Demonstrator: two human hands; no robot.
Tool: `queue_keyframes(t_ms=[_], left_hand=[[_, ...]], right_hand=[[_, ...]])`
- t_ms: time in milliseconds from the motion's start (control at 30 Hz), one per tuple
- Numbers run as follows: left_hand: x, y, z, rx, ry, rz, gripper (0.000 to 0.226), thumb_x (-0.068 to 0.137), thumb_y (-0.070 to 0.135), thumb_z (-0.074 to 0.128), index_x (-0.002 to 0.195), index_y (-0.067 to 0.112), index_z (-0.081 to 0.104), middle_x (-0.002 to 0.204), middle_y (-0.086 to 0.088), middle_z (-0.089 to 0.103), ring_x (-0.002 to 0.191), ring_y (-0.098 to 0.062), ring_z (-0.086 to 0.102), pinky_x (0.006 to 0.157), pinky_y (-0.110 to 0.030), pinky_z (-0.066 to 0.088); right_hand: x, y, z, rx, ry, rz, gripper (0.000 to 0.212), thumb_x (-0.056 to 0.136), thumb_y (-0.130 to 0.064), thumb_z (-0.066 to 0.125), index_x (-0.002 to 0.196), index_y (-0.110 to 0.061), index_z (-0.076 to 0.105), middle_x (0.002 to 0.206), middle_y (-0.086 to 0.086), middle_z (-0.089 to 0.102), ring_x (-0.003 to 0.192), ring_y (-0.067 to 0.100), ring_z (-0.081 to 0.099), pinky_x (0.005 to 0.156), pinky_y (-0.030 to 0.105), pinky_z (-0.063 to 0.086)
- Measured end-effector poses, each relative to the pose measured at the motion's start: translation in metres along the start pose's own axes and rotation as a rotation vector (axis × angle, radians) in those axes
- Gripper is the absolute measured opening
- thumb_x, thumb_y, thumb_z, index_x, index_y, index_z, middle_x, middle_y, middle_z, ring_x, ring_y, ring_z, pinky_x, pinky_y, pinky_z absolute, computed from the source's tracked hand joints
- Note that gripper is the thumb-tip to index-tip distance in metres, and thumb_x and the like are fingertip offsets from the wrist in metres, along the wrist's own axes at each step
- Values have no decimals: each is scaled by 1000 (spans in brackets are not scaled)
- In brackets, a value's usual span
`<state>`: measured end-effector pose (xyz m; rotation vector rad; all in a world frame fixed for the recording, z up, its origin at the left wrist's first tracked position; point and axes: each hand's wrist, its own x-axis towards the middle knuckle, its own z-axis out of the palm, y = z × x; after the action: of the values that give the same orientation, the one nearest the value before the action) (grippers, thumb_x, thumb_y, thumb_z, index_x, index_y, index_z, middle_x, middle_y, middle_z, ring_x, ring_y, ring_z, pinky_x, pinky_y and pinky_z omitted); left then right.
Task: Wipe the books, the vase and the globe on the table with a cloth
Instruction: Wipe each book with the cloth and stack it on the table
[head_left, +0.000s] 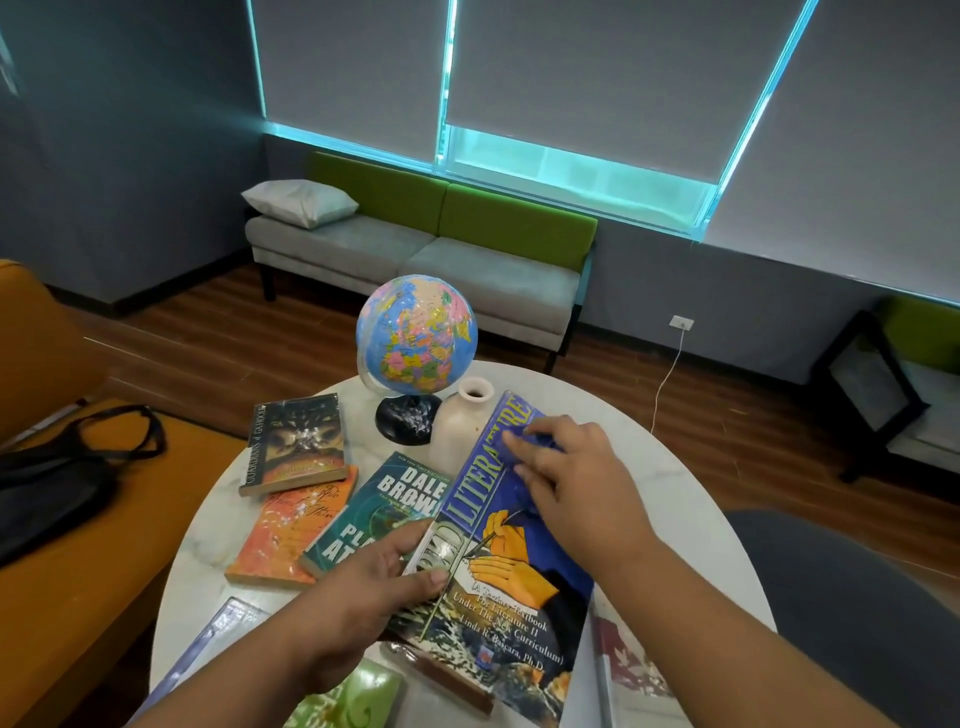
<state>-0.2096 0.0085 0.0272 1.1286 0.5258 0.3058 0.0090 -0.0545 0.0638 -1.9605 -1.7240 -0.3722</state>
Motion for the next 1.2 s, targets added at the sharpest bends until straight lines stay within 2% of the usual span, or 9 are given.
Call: queue_keyframes(t_ms=[100, 267, 467, 633, 767, 867, 967, 1067, 1200], left_hand=[[-1, 1, 0, 10, 15, -2, 38, 89, -4, 56, 122, 15, 58, 117, -4, 70, 106, -20, 67, 78, -21, 54], [-1, -3, -3, 45, -6, -2, 42, 90, 1, 61, 129, 13, 54, 125, -7, 65, 116, -23, 62, 91, -27, 52], [0, -1, 2, 62, 5, -7, 48, 85, 8, 68, 130, 18, 54, 123, 1, 67, 113, -17, 63, 91, -28, 49], [-2, 0, 5, 46, 0, -9, 43, 88, -1, 58, 127, 15, 55, 119, -1, 69, 109, -17, 65, 78, -18, 52], [-2, 1, 5, 46, -8, -12, 43, 88, 1, 59, 128, 17, 54, 121, 1, 68, 111, -15, 64, 78, -16, 51], [-2, -5, 5, -74, 7, -25, 51, 84, 9, 69, 131, 20, 54, 123, -6, 67, 114, -27, 62, 92, -38, 49], [0, -7, 9, -207, 44, -10, 44, 86, 16, 66, 128, 28, 57, 120, -11, 68, 102, -29, 67, 86, -47, 53], [3, -3, 11, -227, 73, 18, 41, 85, 19, 57, 125, 31, 59, 115, -13, 69, 87, -28, 69, 69, -42, 57], [1, 0, 7, -217, 59, 10, 48, 84, 8, 57, 124, 36, 61, 116, -11, 69, 86, -27, 69, 69, -42, 58]], right_hand=[[-3, -1, 2, 10, 9, 139, 32, 94, -30, 58, 125, -31, 63, 123, -6, 56, 103, 20, 46, 79, 38, 53], [-15, -13, 0, -29, -86, -200, 35, 92, -34, 47, 120, -27, 67, 116, -4, 62, 88, 24, 54, 68, 33, 54], [4, 5, -5, -2, 38, 186, 35, 96, -32, 54, 130, -30, 59, 127, -6, 53, 109, 16, 43, 82, 31, 51], [-3, -9, -2, -61, -72, -192, 35, 92, -35, 48, 121, -28, 66, 118, -4, 61, 89, 22, 52, 67, 32, 52], [17, 8, -11, -41, 26, 81, 32, 97, -33, 52, 127, -31, 61, 126, -5, 54, 104, 20, 46, 78, 34, 51], [15, 12, -9, -78, 40, 187, 35, 97, -34, 52, 131, -33, 57, 129, -8, 50, 108, 17, 41, 81, 29, 47], [-5, -15, 1, -117, 13, 44, 33, 87, -28, 61, 119, -27, 68, 112, -3, 61, 92, 27, 54, 66, 37, 56], [-34, -48, 13, -98, -93, -147, 40, 74, -36, 71, 113, -30, 69, 105, -7, 63, 79, 23, 58, 64, 25, 55], [-31, -49, 12, -15, -164, -224, 35, 87, -39, 47, 117, -34, 65, 110, -10, 61, 80, 22, 56, 59, 26, 54]])
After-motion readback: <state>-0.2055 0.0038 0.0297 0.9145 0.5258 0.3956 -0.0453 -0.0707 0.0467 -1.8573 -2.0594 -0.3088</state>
